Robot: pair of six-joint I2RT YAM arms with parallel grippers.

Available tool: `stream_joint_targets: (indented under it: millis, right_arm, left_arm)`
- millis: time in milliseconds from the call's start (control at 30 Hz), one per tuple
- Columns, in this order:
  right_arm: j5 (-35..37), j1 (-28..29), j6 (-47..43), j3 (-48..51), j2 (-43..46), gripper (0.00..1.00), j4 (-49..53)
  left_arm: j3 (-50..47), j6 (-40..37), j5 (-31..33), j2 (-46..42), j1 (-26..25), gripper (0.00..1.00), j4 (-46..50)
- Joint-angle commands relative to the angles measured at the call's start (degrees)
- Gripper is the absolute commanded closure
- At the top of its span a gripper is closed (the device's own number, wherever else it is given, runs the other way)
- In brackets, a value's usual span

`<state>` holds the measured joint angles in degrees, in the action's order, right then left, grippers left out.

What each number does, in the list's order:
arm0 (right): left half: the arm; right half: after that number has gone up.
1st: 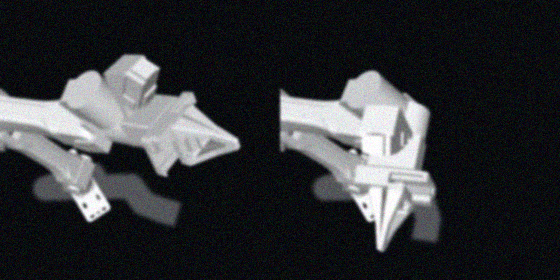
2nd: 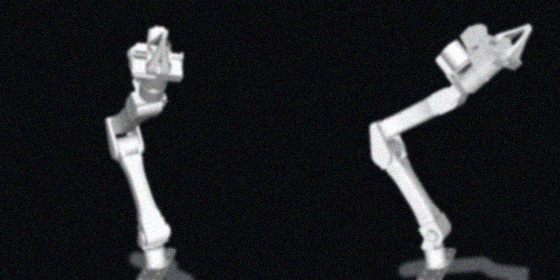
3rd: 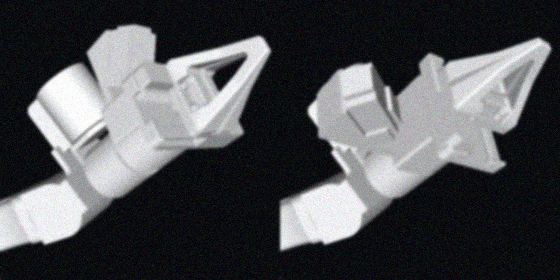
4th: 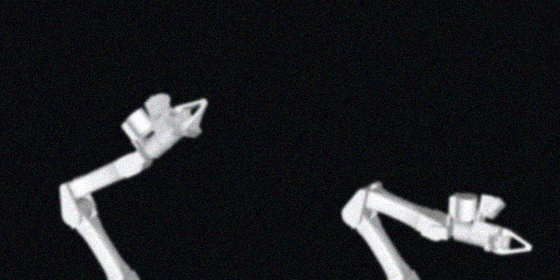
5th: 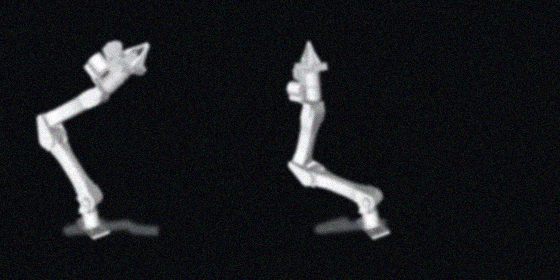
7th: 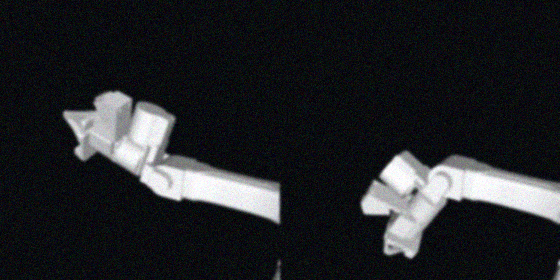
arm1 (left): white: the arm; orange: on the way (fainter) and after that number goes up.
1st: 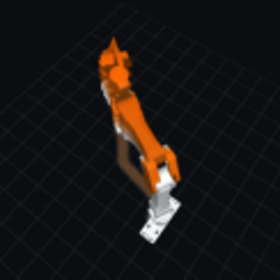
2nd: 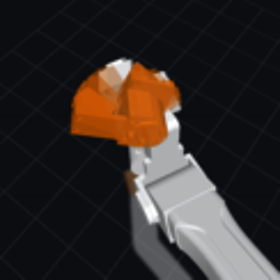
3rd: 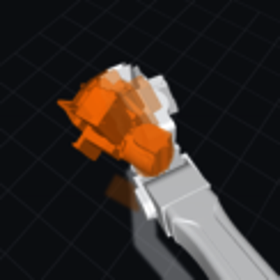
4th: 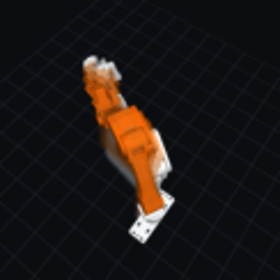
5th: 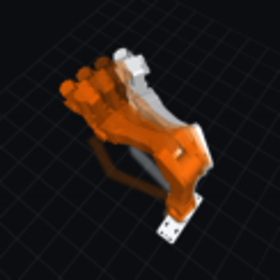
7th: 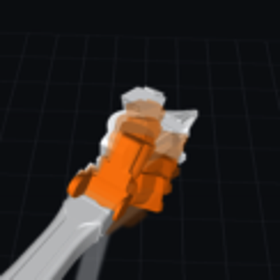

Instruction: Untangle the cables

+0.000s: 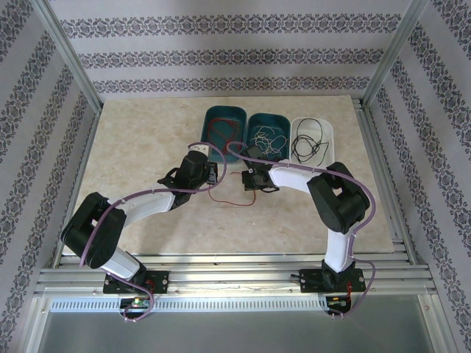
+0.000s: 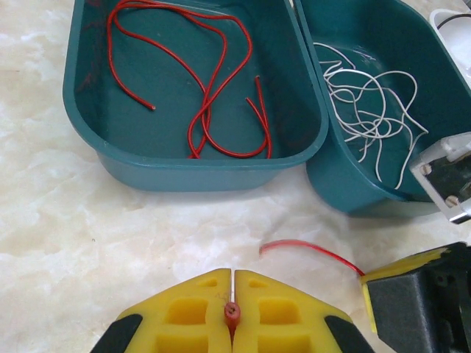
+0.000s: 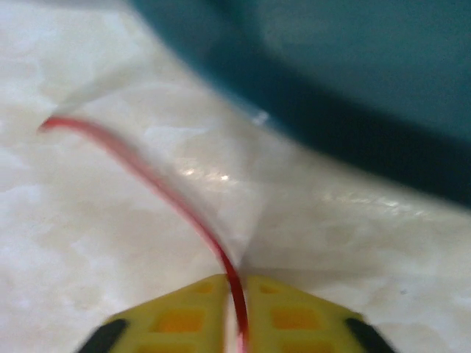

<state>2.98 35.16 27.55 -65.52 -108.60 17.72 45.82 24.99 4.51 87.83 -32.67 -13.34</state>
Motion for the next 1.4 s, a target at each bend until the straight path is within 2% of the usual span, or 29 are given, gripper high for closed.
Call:
stream_joint_targets:
  millis: [0, 67, 233, 433, 600, 867, 1000, 1100, 1367]
  right_arm:
    - [-4.0, 0.8, -0.7, -0.5, -0.2, 0.95, 0.1]
    - [-4.7, 1.1, -1.1, -0.6, 1.2, 1.00, -0.1]
    - [-7.5, 1.8, -1.1, -0.8, 5.7, 1.00, -1.0]
    - [-9.1, 2.7, -1.1, -2.2, 10.5, 1.00, -1.6]
    - [-8.7, 2.6, -2.3, -6.6, 10.5, 1.00, -1.9]
    - [-5.9, -1.1, -2.6, -21.0, 2.0, 1.00, -0.9]
    - [-4.8, -2.2, -4.4, -29.6, -4.8, 1.00, -1.5]
    - [-3.4, -2.9, -5.7, -35.5, -10.6, 1.00, -0.9]
    - [-3.3, -4.8, -6.1, -44.8, -20.3, 1.00, -0.7]
  left_arm:
    - [0.6, -1.2, -0.1, 1.1, -0.5, 1.00, -1.7]
    - [1.5, -1.5, -0.4, 2.0, -0.5, 1.00, -2.2]
    - [3.9, -1.3, -2.2, 3.9, 0.3, 1.00, -3.4]
    - [10.1, -1.5, -4.7, 6.0, 3.5, 1.00, -2.1]
    - [16.9, -2.3, -7.4, 10.0, 6.0, 1.00, -2.9]
    - [30.0, -2.6, -7.9, 19.6, 10.0, 1.00, -5.1]
    - [36.5, -5.1, -10.1, 25.4, 11.1, 1.00, -6.6]
    - [40.3, -3.8, -12.8, 29.4, 12.6, 1.00, -6.8]
    - [47.0, -3.7, -16.7, 37.4, 14.3, 1.00, -5.5]
